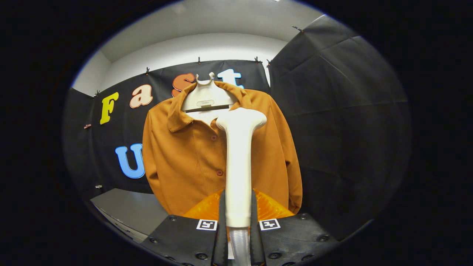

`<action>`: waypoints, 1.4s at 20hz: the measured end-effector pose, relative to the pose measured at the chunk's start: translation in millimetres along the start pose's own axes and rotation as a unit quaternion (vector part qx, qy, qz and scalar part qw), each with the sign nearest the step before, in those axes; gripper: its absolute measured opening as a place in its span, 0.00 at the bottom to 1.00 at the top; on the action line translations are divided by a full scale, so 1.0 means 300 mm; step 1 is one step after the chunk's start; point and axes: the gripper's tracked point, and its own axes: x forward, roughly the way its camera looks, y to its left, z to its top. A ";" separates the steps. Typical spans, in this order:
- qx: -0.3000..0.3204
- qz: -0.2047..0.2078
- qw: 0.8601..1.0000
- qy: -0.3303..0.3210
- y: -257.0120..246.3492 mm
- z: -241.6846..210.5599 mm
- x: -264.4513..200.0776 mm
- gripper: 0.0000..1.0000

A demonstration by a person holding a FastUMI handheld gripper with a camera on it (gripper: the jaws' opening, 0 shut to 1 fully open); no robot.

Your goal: Iron the clothes twice with a garment steamer, once on the left side and once on the right side.

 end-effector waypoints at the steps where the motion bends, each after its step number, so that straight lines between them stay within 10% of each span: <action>1: 0.001 0.000 1.000 0.006 -0.005 -0.023 -0.002 0.26; 28: -0.004 -0.061 0.975 0.213 -0.107 -0.638 -0.238 0.27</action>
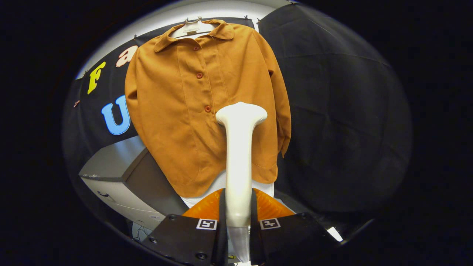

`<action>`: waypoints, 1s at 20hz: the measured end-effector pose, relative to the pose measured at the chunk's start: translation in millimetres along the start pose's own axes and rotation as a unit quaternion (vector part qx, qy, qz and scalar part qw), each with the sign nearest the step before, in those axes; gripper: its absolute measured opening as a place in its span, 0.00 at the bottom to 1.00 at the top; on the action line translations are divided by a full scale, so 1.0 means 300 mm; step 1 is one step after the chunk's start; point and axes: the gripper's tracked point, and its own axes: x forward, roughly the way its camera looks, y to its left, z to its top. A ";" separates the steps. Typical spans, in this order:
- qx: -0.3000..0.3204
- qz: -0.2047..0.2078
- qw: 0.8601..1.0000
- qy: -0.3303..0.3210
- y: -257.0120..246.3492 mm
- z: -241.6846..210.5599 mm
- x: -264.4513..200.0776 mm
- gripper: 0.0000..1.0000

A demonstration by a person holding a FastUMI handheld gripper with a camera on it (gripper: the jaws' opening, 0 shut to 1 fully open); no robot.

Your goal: Iron the clothes twice with a garment steamer, once on the left side and once on the right side.

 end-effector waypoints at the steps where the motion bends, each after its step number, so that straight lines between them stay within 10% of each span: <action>1: -0.001 -0.002 1.000 0.002 -0.001 -0.008 -0.012 0.27; 20: -0.047 0.024 0.991 -0.119 0.319 0.289 -0.460 0.27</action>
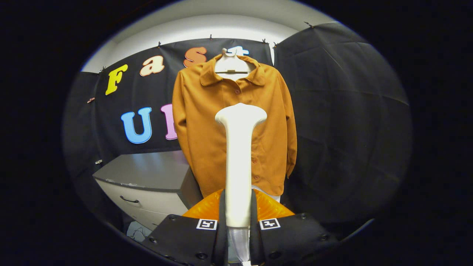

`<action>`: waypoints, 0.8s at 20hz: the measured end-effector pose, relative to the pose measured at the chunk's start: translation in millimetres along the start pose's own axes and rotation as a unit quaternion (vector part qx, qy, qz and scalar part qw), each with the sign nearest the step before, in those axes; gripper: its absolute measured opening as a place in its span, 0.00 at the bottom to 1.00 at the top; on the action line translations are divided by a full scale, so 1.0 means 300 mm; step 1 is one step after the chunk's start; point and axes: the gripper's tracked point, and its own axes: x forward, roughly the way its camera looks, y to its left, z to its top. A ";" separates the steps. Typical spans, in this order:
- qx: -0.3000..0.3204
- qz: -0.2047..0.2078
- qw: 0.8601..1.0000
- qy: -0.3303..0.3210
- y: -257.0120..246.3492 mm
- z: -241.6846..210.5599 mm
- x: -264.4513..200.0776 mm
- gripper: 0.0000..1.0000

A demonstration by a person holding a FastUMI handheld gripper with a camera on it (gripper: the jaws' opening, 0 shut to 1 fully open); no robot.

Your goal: Iron the clothes twice with a garment steamer, once on the left side and once on the right side.

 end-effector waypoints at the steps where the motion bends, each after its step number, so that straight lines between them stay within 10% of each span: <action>1: -0.002 0.004 1.000 -0.011 0.023 0.037 -0.015 0.27; 16: 0.000 0.052 0.995 -0.080 0.433 0.356 -0.148 0.26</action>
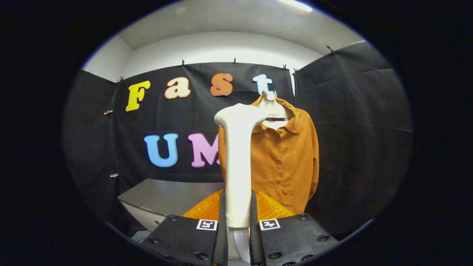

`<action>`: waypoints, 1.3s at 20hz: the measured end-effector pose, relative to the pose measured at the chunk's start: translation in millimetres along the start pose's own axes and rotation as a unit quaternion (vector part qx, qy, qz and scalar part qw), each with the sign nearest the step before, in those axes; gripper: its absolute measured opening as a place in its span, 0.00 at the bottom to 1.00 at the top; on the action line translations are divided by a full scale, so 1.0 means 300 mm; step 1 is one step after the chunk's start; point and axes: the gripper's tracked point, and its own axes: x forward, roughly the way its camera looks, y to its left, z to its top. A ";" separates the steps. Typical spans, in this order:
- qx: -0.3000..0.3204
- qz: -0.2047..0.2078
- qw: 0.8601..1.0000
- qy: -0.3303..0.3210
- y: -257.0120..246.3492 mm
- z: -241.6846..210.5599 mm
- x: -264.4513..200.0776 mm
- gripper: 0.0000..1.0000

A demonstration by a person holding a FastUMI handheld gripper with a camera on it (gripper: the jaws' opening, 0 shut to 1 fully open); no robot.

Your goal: Iron the clothes twice with a garment steamer, once on the left side and once on the right side.

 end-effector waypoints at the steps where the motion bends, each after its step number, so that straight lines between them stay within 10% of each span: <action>1: 0.002 0.003 1.000 -0.003 0.029 0.010 -0.004 0.26; 26: -0.002 0.027 0.999 -0.042 0.235 0.091 -0.076 0.26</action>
